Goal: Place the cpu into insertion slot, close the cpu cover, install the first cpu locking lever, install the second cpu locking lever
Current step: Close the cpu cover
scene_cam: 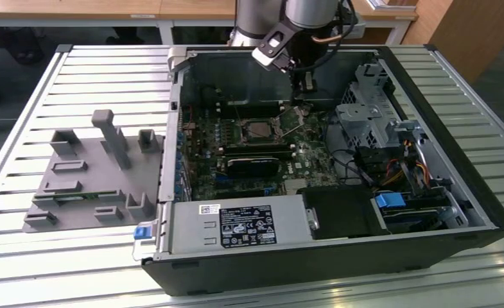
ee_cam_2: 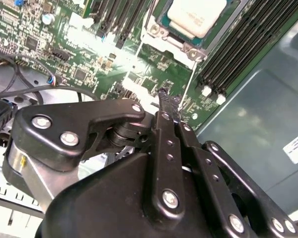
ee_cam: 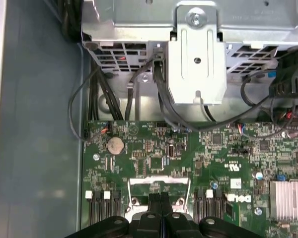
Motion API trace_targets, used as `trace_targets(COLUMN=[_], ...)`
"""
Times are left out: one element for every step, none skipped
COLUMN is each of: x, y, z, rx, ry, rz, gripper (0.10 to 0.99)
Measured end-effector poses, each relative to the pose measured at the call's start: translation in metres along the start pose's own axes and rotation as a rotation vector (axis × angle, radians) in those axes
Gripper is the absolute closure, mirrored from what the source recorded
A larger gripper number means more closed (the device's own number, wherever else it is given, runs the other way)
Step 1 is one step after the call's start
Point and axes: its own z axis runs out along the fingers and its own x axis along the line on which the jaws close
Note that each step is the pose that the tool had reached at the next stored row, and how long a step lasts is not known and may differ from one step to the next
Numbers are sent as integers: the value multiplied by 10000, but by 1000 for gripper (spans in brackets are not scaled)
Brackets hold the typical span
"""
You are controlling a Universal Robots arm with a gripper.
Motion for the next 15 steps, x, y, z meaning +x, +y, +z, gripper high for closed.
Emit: trace_targets(x=[0, 0, 0, 1, 0, 0, 0, 0, 0, 0, 0, 0, 1, 1, 3], y=[22, 39, 54, 67, 77, 84, 84, 87, 92, 100, 111, 124, 136, 147, 156], z=[7, 15, 25, 36, 47, 56, 62, 68, 74, 81, 89, 96, 103, 109, 115], rx=[37, 72, 104, 135, 158, 163, 163, 163, 164, 165, 165, 167, 170, 172, 175], ry=[2, 1, 1, 3, 3, 5, 7, 8, 9, 9, 10, 10, 10, 10, 8], rz=[-8, -33, -62, -93, -122, -144, -163, -187, -205, -221, -226, -226, -227, -227, -228], gripper=[980, 980, 980, 980, 980, 980, 980, 980, 980, 980, 980, 980, 980, 980, 980])
